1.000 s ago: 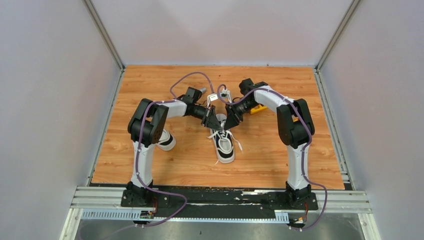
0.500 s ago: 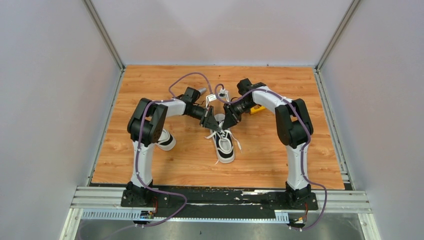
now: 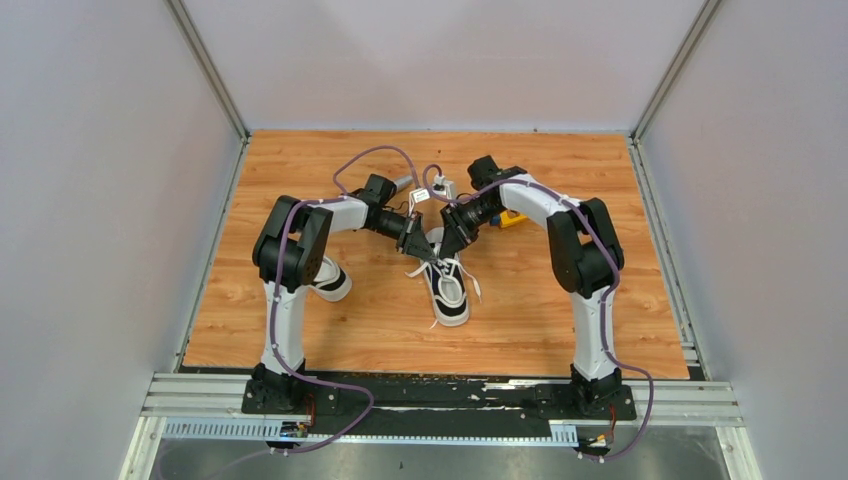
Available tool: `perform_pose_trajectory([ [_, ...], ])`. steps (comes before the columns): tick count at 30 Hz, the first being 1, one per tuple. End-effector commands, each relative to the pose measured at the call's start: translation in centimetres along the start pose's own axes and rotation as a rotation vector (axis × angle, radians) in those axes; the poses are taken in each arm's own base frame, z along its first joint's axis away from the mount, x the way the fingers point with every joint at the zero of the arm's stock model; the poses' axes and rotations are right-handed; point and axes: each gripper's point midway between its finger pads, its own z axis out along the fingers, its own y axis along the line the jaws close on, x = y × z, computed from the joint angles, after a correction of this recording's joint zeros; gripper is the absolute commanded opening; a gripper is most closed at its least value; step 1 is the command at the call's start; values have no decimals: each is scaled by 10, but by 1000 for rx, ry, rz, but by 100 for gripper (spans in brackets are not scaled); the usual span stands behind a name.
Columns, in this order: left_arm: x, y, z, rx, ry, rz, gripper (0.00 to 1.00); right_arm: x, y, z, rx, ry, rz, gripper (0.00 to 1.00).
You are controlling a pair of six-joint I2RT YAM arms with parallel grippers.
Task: Tie the shoes
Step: Cross the shoelace with the shoelace.
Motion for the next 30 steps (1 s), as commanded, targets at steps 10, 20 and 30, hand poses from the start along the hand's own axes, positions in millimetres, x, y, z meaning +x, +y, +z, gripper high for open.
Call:
perform_pose_trajectory([
  [10,-14,-7,14,-15,-27,22,0,10,-5,40,178,62,107,19],
  [20,-12,-7,15,-2,-37,12,0,-21,38,-1,124,-63,2,44],
  [30,-12,-7,16,10,-33,26,0,-22,44,-40,56,-70,-240,47],
])
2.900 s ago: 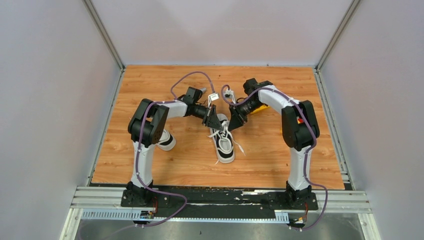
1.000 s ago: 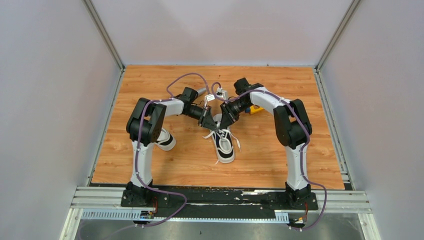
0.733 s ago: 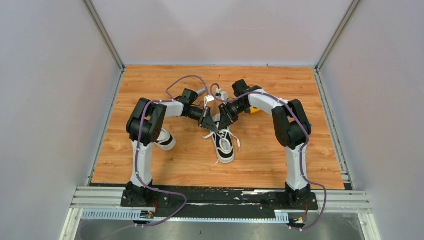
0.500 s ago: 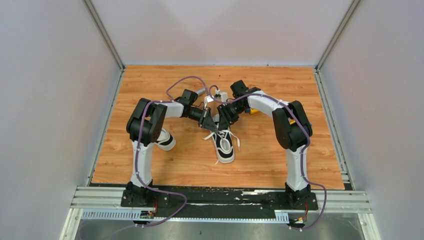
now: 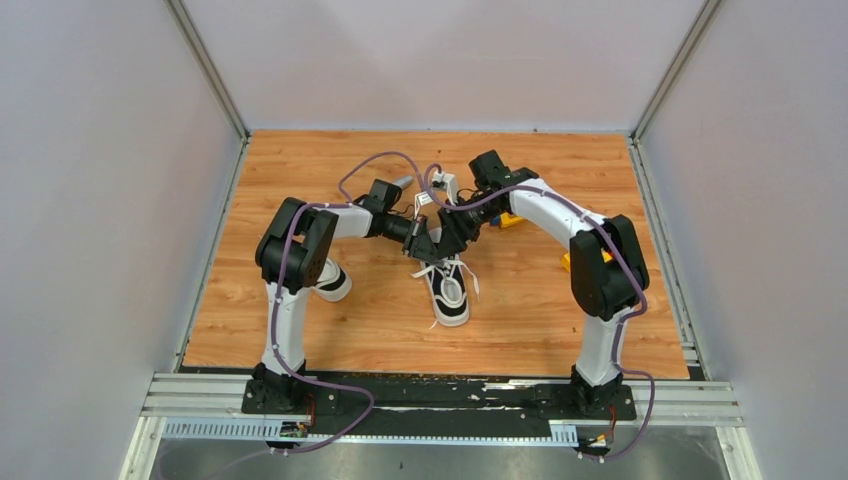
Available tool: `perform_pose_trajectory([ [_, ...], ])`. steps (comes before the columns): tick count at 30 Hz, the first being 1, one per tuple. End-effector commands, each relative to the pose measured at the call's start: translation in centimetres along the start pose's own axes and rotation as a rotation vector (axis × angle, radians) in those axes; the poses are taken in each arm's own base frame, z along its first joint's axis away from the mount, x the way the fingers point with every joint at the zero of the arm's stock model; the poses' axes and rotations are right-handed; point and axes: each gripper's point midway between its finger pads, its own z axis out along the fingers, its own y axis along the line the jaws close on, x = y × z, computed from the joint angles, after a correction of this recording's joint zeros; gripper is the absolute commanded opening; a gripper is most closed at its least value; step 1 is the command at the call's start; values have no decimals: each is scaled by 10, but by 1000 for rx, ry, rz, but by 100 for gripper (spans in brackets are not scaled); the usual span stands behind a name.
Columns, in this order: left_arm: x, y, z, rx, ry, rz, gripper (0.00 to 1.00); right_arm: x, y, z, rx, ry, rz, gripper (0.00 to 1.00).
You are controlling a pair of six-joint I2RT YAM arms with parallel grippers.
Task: Tie the shoes
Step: Cross the shoelace with the shoelace.
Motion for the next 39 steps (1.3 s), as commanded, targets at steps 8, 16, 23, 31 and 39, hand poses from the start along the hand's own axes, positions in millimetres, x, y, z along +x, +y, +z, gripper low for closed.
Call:
perform_pose_trajectory([
  [8,-14,-2,-3,-34,4,112,0,-12,-26,-26,-75,-46,-639,50],
  [16,-11,-6,-11,-24,22,143,0,-29,-43,0,-123,-64,-757,54],
  [23,-4,-8,-13,-8,36,132,0,-11,-38,20,-200,-15,-814,55],
  [31,-6,-8,-13,-2,29,130,0,-3,-41,22,-209,8,-825,53],
  [39,-9,-6,-12,8,30,136,0,-4,-32,19,-252,6,-787,52],
])
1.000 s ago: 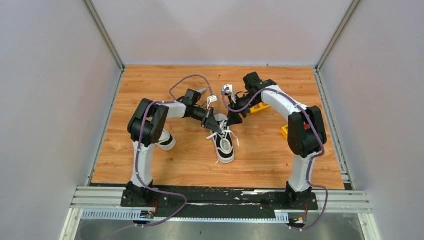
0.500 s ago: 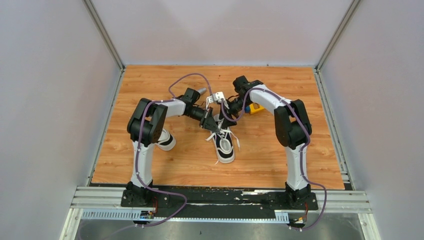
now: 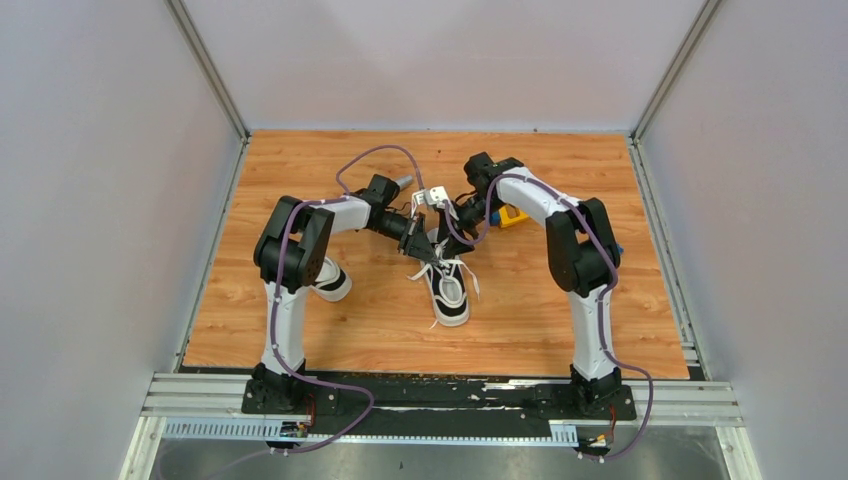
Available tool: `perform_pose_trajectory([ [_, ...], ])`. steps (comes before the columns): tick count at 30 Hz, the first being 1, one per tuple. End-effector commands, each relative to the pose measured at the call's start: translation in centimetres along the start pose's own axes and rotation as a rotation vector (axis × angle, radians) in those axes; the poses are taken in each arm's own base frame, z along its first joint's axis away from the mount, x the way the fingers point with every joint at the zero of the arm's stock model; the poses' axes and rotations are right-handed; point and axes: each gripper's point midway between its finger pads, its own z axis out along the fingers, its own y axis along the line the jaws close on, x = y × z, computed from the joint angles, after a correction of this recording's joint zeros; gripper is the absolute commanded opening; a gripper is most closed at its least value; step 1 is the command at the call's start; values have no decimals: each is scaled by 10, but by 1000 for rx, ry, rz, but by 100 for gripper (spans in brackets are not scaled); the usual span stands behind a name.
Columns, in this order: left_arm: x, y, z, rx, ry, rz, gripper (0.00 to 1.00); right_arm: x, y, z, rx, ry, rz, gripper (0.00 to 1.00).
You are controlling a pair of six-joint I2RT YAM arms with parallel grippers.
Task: Tie the shoes
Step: Cross the shoelace with the shoelace.
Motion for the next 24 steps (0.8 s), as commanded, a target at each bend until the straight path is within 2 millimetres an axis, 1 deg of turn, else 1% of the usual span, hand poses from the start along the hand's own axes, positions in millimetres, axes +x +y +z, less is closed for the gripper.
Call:
perform_pose_trajectory([
  [1,-10,-6,-1,18,-3,47,0,-14,2,-1,-33,-41,-29,52],
  [6,-10,-6,-1,21,1,53,0,-15,-1,-4,-28,-44,-35,52],
  [11,-10,-7,-1,23,0,54,0,-21,-3,1,-51,-71,-13,51],
  [15,-11,-7,-2,24,0,54,0,-19,0,7,-77,-69,9,50],
  [19,-10,-8,-2,24,1,55,0,-19,5,9,-90,-70,21,48],
  [22,-10,-9,-1,27,3,54,0,-20,6,10,-98,-76,34,44],
  [24,-10,-9,-1,28,3,55,0,-21,7,12,-105,-81,58,39],
])
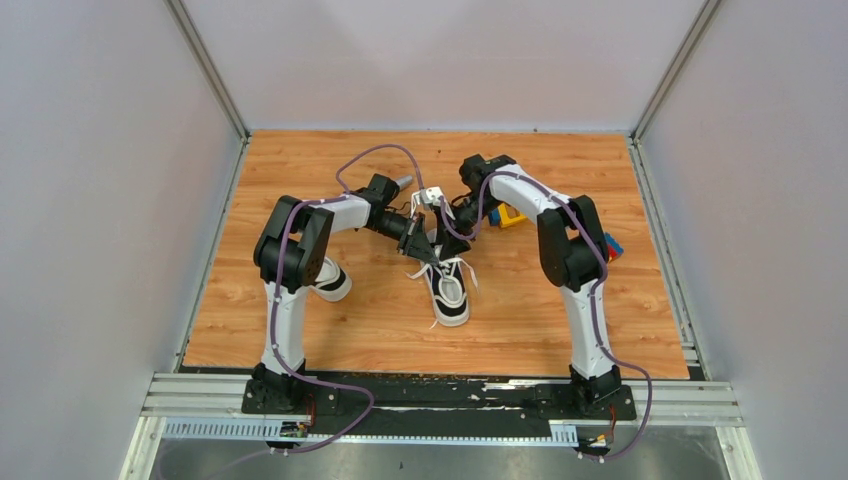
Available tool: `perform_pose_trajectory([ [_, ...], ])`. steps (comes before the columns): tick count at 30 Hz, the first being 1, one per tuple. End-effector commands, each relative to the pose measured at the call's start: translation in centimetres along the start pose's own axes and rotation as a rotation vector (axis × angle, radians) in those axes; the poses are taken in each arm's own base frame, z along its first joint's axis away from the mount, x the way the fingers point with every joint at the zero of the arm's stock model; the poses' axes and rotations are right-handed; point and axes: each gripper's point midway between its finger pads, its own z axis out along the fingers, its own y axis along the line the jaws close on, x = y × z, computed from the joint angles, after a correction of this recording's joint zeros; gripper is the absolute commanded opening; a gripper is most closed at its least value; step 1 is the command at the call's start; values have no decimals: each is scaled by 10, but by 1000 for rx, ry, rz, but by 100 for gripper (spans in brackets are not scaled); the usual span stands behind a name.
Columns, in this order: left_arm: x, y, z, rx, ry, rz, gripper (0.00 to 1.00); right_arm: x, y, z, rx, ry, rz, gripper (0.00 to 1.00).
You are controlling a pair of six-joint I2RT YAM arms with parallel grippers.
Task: Tie the shoes
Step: Cross the shoelace with the shoelace.
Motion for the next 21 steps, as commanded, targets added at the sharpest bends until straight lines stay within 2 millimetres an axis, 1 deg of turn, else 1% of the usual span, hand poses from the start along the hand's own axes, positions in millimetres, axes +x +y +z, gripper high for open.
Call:
perform_pose_trajectory([
  [1,-10,-6,0,22,-7,46,0,-20,2,3,-30,-64,2,36],
  [6,-11,-7,0,22,-7,48,0,-21,3,2,-29,-60,69,21],
  [9,-12,-8,-1,20,-9,53,0,-18,6,0,-14,-43,111,14],
  [12,-13,-8,-1,8,-6,57,0,-10,7,-3,35,-2,135,12],
  [14,-13,-8,-2,-3,-4,55,0,-10,5,-8,96,28,130,10],
  [16,-14,-9,-2,-11,-10,39,0,-8,1,-12,157,51,133,10],
  [18,-23,-10,-2,-15,-38,58,0,-5,-3,-12,226,93,154,9],
  [21,-25,-13,0,-11,-55,39,0,-4,-12,-14,328,135,196,8],
])
